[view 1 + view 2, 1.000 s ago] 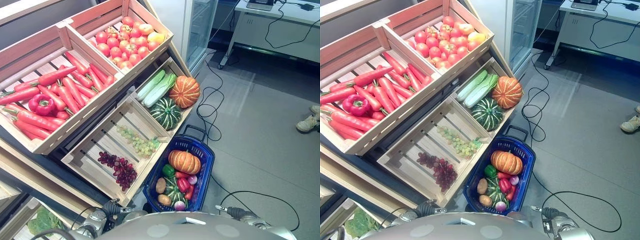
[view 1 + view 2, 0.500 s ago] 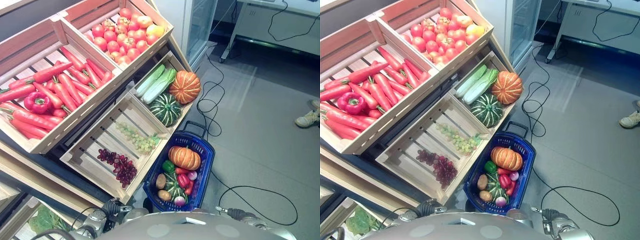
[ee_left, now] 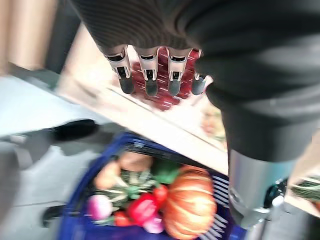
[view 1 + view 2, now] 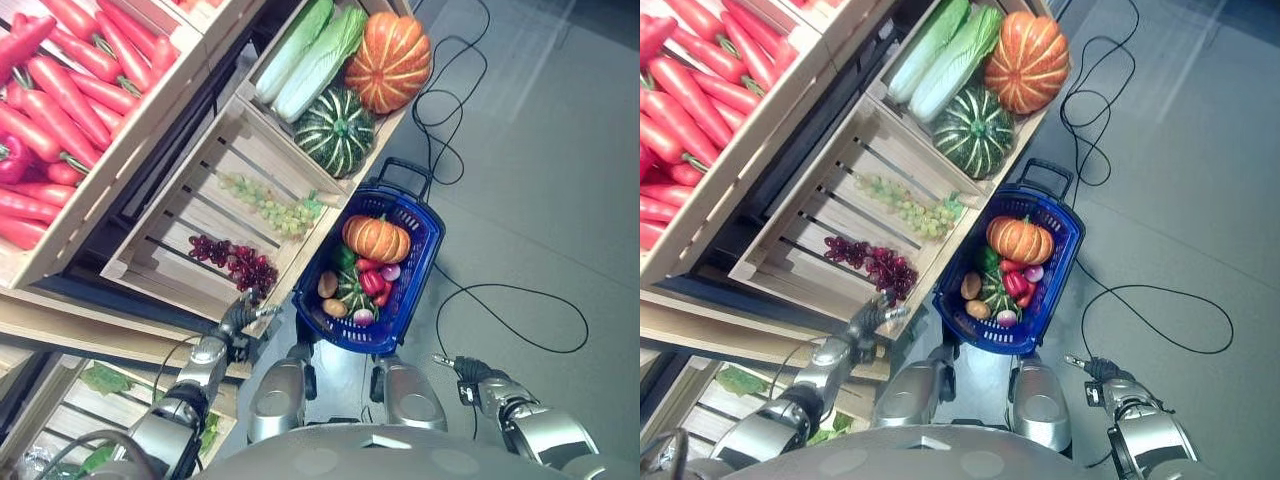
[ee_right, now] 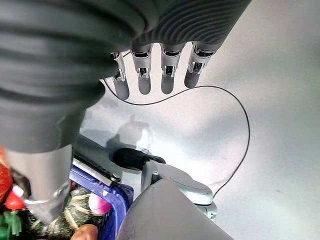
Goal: Pick up fruits and vegetables into the basket
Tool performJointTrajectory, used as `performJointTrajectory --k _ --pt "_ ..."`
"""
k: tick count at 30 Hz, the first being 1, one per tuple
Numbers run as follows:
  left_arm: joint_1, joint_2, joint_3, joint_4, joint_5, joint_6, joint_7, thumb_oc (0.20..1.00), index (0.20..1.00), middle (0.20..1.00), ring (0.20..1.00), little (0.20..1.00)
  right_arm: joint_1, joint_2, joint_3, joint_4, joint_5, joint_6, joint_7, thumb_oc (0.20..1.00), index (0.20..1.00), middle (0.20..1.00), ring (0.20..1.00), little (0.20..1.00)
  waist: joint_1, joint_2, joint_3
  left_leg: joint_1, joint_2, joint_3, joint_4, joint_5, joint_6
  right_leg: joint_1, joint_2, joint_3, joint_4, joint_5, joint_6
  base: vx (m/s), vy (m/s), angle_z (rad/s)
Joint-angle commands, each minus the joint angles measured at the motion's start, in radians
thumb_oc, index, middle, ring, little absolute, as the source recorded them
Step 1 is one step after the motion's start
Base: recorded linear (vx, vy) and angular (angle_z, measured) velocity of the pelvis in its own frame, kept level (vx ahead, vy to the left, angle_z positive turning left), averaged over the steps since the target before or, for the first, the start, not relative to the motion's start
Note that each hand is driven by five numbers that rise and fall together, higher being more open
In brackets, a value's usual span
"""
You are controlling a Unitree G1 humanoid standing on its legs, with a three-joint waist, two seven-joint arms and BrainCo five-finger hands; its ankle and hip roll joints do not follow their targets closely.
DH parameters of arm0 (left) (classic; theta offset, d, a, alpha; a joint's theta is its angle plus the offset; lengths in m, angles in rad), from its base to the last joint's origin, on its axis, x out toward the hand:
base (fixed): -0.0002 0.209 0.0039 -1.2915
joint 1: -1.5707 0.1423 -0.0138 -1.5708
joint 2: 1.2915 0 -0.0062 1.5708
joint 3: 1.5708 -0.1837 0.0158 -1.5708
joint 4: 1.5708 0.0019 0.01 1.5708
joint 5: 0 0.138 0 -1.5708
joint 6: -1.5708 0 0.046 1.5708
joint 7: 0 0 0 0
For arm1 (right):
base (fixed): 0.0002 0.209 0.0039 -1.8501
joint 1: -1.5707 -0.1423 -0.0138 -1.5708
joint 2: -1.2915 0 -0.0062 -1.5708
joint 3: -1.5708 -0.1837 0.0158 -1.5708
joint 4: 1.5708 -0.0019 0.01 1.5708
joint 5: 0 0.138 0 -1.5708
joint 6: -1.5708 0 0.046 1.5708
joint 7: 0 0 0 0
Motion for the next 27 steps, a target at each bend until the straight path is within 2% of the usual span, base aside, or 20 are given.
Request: performJointTrajectory --k 1,6,9,13,14,17,22,23,27 --pt "-0.044 0.03 -0.015 -0.022 -0.055 -0.079 0.026 1.0 1.0 1.0 1.0 1.0 -0.013 -0.016 0.037 -0.008 0.042 0.002 -0.008 1.0 1.0 1.0 1.0 1.0 0.01 -0.035 0.025 -0.038 0.01 -0.025 0.001 -0.033 -0.022 -0.059 -0.083 0.03 0.006 0.063 0.094 -0.06 -0.013 -0.06" --pt "-0.087 0.064 -0.036 -0.13 -0.077 -0.126 0.049 1.0 1.0 1.0 1.0 1.0 -0.048 -0.036 0.042 -0.023 0.063 -0.008 -0.01 1.0 1.0 1.0 1.0 1.0 0.021 -0.034 0.068 -0.071 0.005 -0.033 0.001 -0.022 -0.018 -0.103 -0.083 0.035 0.039 0.06 0.09 -0.08 0.003 -0.08" --pt "-0.125 0.099 -0.065 -0.218 -0.082 -0.152 0.087 1.0 1.0 1.0 1.0 1.0 -0.082 -0.048 0.045 -0.028 0.082 -0.009 -0.017 1.0 1.0 1.0 1.0 1.0 0.028 -0.03 0.105 -0.106 0.001 -0.037 0.024 -0.014 -0.016 -0.152 -0.081 0.036 0.105 0.039 0.081 -0.09 0.005 -0.05" --pt "-0.183 0.156 -0.099 -0.34 -0.033 -0.191 0.173 1.0 1.0 1.0 1.0 1.0 -0.118 -0.058 0.059 -0.033 0.102 -0.013 -0.028 1.0 1.0 1.0 1.0 1.0 0.03 -0.028 0.148 -0.18 -0.015 -0.044 0.123 -0.038 -0.011 -0.209 -0.086 0.035 0.169 0.024 0.074 -0.12 -0.018 -0.01" --pt "-0.22 0.183 -0.107 -0.398 0.022 -0.199 0.228 1.0 1.0 1.0 1.0 1.0 -0.135 -0.061 0.061 -0.034 0.124 -0.015 -0.032 1.0 1.0 1.0 1.0 1.0 0.034 -0.03 0.171 -0.227 -0.024 -0.046 0.192 -0.052 -0.008 -0.245 -0.09 0.024 0.225 0.011 0.072 -0.14 -0.041 0.0" --pt "-0.287 0.236 -0.109 -0.462 0.133 -0.208 0.322 1.0 1.0 1.0 1.0 1.0 -0.156 -0.062 0.066 -0.037 0.138 -0.011 -0.036 1.0 1.0 1.0 1.0 1.0 0.035 -0.033 0.184 -0.31 -0.037 -0.052 0.285 -0.071 -0.001 -0.318 -0.094 0.02 0.301 -0.005 0.068 -0.12 -0.05 0.02" --pt "-0.387 0.298 -0.109 -0.504 0.318 -0.187 0.452 1.0 1.0 1.0 1.0 1.0 -0.165 -0.063 0.073 -0.042 0.172 -0.018 -0.048 1.0 1.0 1.0 1.0 1.0 0.029 -0.039 0.184 -0.406 -0.046 -0.053 0.372 -0.093 0.01 -0.413 -0.1 0.032 0.375 -0.02 0.069 -0.07 -0.034 0.13" --pt "-0.442 0.331 -0.109 -0.496 0.43 -0.171 0.525 1.0 1.0 1.0 1.0 1.0 -0.175 -0.062 0.077 -0.043 0.18 -0.019 -0.051 1.0 1.0 1.0 1.0 1.0 0.022 -0.042 0.184 -0.445 -0.044 -0.053 0.398 -0.099 0.014 -0.456 -0.095 0.042 0.401 -0.022 0.066 -0.07 -0.006 0.21" --pt "-0.51 0.383 -0.122 -0.478 0.599 -0.119 0.631 1.0 1.0 1.0 1.0 1.0 -0.184 -0.059 0.086 -0.051 0.186 -0.019 -0.054 1.0 1.0 1.0 1.0 1.0 0.011 -0.049 0.184 -0.488 -0.041 -0.052 0.429 -0.107 0.016 -0.501 -0.084 0.054 0.432 -0.03 0.061 -0.05 0.003 0.05"
